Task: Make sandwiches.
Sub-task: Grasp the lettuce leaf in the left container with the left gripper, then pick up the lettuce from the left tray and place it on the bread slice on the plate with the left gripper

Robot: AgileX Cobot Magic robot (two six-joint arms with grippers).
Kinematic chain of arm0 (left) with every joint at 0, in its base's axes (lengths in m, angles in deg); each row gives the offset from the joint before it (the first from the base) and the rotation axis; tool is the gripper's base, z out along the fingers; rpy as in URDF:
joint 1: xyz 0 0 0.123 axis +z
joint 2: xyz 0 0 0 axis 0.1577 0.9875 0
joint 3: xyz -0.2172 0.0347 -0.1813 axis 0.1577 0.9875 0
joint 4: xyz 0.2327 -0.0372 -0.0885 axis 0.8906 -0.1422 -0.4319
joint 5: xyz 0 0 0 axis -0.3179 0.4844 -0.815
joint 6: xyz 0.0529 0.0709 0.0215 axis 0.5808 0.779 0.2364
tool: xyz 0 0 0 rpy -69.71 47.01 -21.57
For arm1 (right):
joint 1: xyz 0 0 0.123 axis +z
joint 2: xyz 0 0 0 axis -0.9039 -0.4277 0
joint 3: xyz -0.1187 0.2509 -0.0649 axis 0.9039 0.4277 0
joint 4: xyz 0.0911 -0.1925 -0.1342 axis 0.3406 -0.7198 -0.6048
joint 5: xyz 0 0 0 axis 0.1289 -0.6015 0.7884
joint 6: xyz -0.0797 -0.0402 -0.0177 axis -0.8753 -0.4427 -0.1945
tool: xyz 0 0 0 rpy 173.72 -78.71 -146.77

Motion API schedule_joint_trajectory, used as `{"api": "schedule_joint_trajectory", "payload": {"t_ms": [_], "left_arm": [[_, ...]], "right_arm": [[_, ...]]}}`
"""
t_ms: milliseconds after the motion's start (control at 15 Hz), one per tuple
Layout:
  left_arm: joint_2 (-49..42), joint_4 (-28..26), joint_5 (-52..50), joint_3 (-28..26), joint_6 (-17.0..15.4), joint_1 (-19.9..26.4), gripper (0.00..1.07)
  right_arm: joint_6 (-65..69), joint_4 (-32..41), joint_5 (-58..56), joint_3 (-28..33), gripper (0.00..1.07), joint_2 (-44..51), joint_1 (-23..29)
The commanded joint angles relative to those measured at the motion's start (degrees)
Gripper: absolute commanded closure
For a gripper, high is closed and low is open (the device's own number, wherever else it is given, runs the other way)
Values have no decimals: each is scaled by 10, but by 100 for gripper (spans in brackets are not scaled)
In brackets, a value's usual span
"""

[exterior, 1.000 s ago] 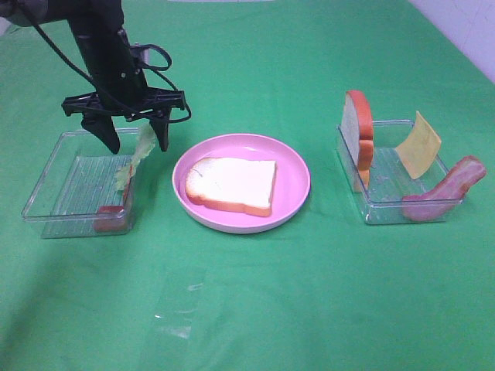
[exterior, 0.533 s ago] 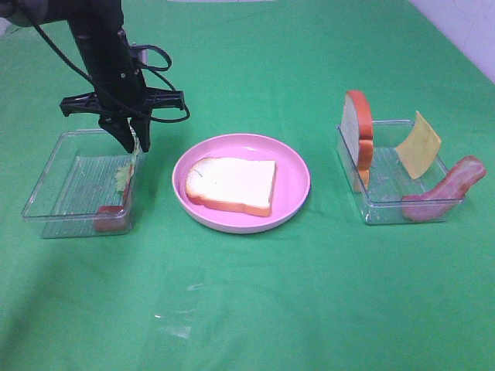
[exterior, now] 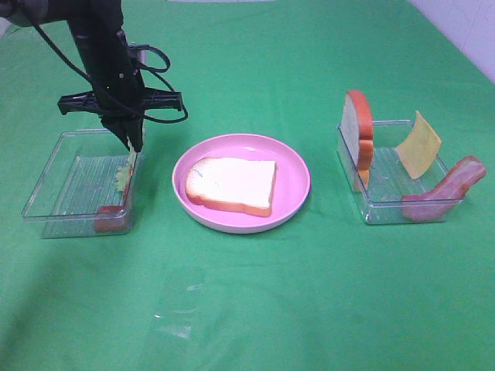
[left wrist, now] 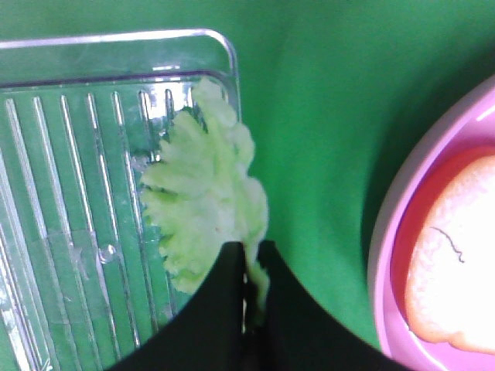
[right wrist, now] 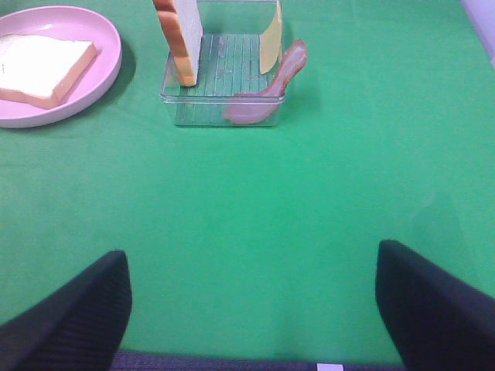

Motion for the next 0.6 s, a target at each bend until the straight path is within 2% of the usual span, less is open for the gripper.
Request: {"api": "schedule_joint_trajectory", "payload": {"t_ms": [67,400,600], "left_arm": [[-2,1,20,1,3,-2,107],[-29,7,28,1,10,-2,107],[-61,-1,42,1,41,-2,107]], "right_arm": [[2,-1,6,1,23,14,-3],[2,-1,6,1,23,14,-3],[2,-1,6,1,23,14,-3]]}}
